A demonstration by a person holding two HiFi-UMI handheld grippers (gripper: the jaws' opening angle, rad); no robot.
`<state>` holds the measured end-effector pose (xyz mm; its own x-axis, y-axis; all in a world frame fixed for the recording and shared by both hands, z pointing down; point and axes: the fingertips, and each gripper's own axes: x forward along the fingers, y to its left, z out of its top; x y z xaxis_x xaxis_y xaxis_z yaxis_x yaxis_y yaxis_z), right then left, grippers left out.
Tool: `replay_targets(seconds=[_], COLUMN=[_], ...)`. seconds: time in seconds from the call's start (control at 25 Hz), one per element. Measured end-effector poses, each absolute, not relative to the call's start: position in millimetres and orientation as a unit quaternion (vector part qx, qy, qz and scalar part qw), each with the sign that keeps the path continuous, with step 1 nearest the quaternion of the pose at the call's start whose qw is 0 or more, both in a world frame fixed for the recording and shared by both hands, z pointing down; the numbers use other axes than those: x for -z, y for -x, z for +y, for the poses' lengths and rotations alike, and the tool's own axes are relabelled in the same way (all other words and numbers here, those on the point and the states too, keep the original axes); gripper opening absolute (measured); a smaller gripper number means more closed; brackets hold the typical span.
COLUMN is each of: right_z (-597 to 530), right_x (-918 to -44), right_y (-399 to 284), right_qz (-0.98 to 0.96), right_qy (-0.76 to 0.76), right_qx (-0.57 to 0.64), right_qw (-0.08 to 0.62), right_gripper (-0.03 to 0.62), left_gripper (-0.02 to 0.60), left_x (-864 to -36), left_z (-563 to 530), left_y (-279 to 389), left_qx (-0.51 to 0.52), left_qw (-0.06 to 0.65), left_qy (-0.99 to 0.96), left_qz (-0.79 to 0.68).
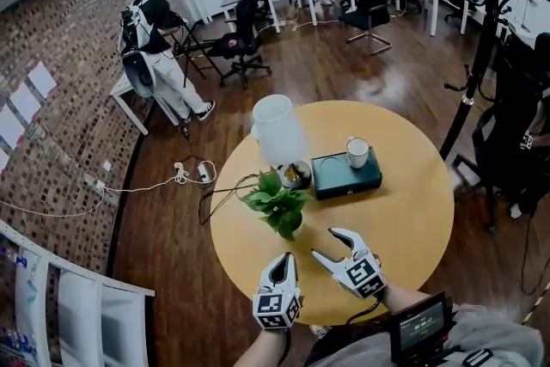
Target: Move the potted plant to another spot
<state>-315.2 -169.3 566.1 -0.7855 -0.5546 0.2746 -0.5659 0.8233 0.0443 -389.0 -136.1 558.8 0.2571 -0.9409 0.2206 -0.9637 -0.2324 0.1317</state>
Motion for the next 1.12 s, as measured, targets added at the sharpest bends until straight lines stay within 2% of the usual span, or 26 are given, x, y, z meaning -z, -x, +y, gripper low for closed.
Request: replay_targets(seconds=[0.28, 0.48, 0.6, 1.12], right_z=[-137, -106, -87, -22], right_x=[-541, -534, -529, -512], right_y=[266, 220, 194, 151], right_qz=[-0.948, -0.949, -0.948, -0.929], right_qy=[-0.295, -0.299, -0.302, -0.357], right_qx=[-0.008, -0.015, -0.018, -0.024], right_qw=[0.116, 0.102, 0.098, 0.091], right_gripper=[0.110, 0.035, 0.009, 0.006], left_gripper=[0.000, 0.000, 0.002, 0.000], left_x=[-539, -538, -534, -508], left_z=[-115, -79, -61, -12], left_y=[340, 297, 272, 222], left_qx=[-0.027, -0.027, -0.028, -0.022], left_qw=[0.105, 0.101, 0.101, 0.079], left_qy=[-0.765, -0.758, -0.757, -0.801], left_qz=[-0.635, -0.644, -0.645, -0.593])
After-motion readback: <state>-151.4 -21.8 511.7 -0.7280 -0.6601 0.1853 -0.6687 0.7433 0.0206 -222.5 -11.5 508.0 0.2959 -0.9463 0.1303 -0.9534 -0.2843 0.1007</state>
